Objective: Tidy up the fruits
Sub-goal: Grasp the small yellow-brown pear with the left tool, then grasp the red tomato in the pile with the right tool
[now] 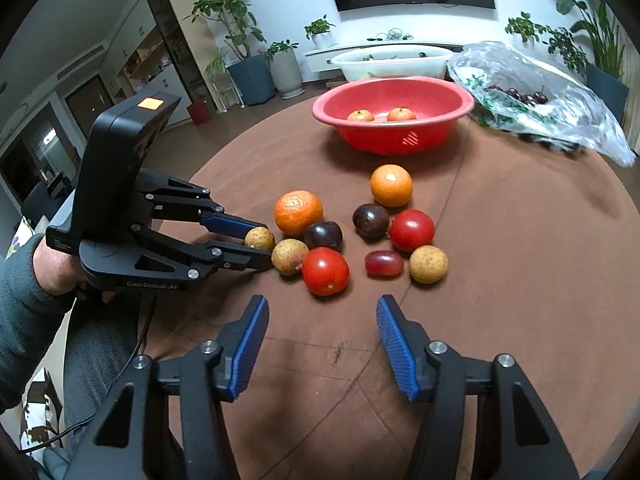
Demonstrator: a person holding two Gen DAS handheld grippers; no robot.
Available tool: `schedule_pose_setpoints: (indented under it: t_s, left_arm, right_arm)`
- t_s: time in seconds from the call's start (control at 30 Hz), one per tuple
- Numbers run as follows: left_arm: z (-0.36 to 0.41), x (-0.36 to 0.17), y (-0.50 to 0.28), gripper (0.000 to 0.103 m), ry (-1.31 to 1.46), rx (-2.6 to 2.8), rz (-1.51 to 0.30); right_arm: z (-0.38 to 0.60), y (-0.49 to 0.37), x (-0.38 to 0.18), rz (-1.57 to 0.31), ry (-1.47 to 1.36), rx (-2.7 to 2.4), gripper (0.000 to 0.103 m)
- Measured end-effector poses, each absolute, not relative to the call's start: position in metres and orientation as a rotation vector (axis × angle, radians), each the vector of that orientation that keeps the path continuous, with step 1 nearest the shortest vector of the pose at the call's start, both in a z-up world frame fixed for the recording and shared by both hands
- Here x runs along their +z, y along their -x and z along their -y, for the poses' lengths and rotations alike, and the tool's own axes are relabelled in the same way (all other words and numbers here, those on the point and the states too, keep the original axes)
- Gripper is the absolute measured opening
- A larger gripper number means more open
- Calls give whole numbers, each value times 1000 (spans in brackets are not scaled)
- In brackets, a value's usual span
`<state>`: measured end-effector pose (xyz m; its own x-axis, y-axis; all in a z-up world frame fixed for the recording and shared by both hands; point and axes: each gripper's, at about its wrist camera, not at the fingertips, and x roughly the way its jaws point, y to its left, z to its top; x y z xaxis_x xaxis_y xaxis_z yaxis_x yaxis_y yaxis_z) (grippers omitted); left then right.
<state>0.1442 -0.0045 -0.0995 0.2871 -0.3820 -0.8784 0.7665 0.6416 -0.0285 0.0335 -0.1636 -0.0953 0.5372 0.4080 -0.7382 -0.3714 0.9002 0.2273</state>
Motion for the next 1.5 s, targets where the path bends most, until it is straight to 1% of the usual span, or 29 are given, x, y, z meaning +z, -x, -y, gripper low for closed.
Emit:
schedule_pose_setpoints:
  t_s: [0.33,0.6,0.83,0.9,1.23,1.4,1.5]
  left_arm:
    - [-22,-78,-122,24,-318,-716,-993]
    - [-31,-76,-94,24,-239,-692,-992]
    - [-34,-75,-89,24,-204,-693,-986]
    - [-35,-75,-89,24,-201,-692,-984]
    - [-38,-75,-90,24,-187,-691,-984]
    - [-38,-75,-91,24,-183,-690,-983]
    - [-37,-75,-91,24,-183,-690,-984]
  right_arm:
    - [143,-57,-94,-902,71,484,54]
    - [134,-74,-95,-932,186,498,49]
    - [123,-79,-105,-981,329,560,48]
    - [119,-79,-107,-988,359,576,44]
    - [101,-84,-110,-1033,491,609,43]
    - [100,-84,-108,-1065,540,613,36]
    - [100,-84,-109,-1069,559,611,34]
